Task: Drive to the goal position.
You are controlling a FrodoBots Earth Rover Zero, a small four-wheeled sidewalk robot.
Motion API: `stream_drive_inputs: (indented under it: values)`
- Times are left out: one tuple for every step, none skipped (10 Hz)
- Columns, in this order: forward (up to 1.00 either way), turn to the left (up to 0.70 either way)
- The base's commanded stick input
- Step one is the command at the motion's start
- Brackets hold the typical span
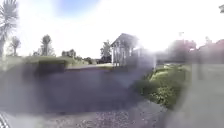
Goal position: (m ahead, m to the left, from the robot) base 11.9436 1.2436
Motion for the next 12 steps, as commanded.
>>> stream_drive_inputs:
  values:
    - [0.85, 0.34]
    - [0.85, 0.34]
    - [0.85, 0.0]
    - [0.85, 0.0]
    - [0.85, 0.0]
    - [0.85, 0.0]
    - [0.85, 0.0]
    - [0.85, 0.0]
    - [0.85, 0.0]
    - [0.85, 0.0]
    - [0.85, 0.0]
    - [0.85, 0.0]
